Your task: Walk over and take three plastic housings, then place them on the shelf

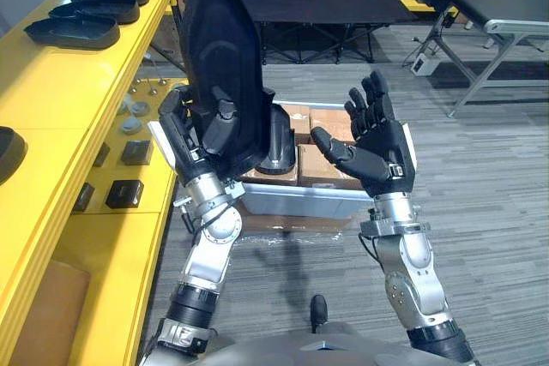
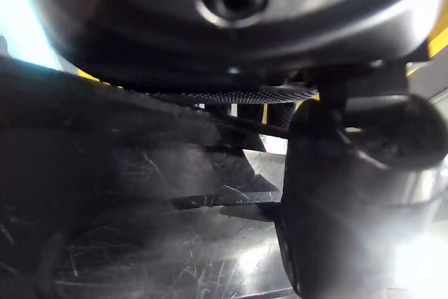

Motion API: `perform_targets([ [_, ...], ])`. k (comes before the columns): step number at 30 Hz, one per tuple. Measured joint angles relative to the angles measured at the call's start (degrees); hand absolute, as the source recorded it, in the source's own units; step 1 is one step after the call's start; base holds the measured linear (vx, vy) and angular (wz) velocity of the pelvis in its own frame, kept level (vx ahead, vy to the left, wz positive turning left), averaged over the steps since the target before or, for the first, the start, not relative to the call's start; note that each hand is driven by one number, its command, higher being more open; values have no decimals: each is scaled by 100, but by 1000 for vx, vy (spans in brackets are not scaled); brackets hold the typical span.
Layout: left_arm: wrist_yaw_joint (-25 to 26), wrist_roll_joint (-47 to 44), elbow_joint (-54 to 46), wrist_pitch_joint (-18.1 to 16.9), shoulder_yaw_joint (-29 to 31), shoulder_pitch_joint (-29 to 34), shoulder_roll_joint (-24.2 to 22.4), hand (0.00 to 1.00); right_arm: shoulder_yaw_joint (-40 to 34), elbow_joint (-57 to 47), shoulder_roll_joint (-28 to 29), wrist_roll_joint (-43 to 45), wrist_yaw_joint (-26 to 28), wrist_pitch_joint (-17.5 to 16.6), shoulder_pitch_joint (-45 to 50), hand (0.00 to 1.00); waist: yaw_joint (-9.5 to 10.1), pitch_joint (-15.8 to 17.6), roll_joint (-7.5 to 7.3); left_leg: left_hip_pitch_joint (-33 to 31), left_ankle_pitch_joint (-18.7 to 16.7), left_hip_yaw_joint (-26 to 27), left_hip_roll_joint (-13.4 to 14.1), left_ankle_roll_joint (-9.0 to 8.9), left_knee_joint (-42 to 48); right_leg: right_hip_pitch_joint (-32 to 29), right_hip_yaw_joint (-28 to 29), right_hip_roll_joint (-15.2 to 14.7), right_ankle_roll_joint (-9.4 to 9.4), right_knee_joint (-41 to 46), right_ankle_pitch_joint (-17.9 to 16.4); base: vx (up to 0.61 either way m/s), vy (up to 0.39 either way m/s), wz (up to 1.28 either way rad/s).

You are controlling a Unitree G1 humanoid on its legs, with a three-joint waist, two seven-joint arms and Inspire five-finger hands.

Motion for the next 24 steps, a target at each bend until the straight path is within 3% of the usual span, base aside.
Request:
perform_targets([
  [3, -271, -295, 14, -309, 255, 255, -3, 0, -241, -212, 157, -119, -39, 22, 434, 100, -46, -8, 8, 14, -23, 28, 0, 11, -2, 0, 26, 2, 2, 0, -1, 31, 26, -4],
  [5, -463, -605, -49, -455, 472, 476, -22, 0, -504, -205, 317, -200, -241, 225, 707, 100, -100, -32, 24, 26, -40, 56, -2, 19, -1, 0, 54, 2, 14, 0, -10, 9, 20, -6],
  [10, -896, -1047, -835, -464, 851, 1266, -52, 0, -1394, 470, 486, -573, -1070, 835, 1383, 100, -127, -68, 119, 30, -72, 95, -5, 25, 0, -12, 91, 1, 32, -1, -37, 4, 10, -4],
  [13, -1134, -1392, -1078, -513, 887, 1453, -51, 0, -1622, 857, 498, -796, -1305, 911, 1496, 100, -127, -115, 233, -1, -75, 69, -7, 24, 1, -13, 65, -2, 30, -1, -47, -7, 6, 3],
  [15, -1249, -1408, -1112, -515, 922, 1517, -66, 0, -1645, 861, 498, -799, -1324, 910, 1515, 100, -124, -174, 331, -25, -74, 28, -3, 24, 4, -8, 11, -3, 28, -1, -55, -12, 7, 8],
  [20, -1507, -1409, -1421, -516, 920, 1550, -164, 0, -1351, 899, 495, -1007, -1292, 908, 1241, 100, -46, -188, 379, -120, -54, -231, -4, 59, 32, 86, -221, -18, 23, -3, -115, -33, 0, 23],
  [24, -1532, -1410, -2057, -526, 1081, 1708, -198, 0, -728, 1231, 486, -1035, -1221, 908, 709, 100, 199, -182, 409, -343, 12, -574, -10, 63, 89, 121, -539, -25, 16, -4, -141, -41, -11, 40],
])
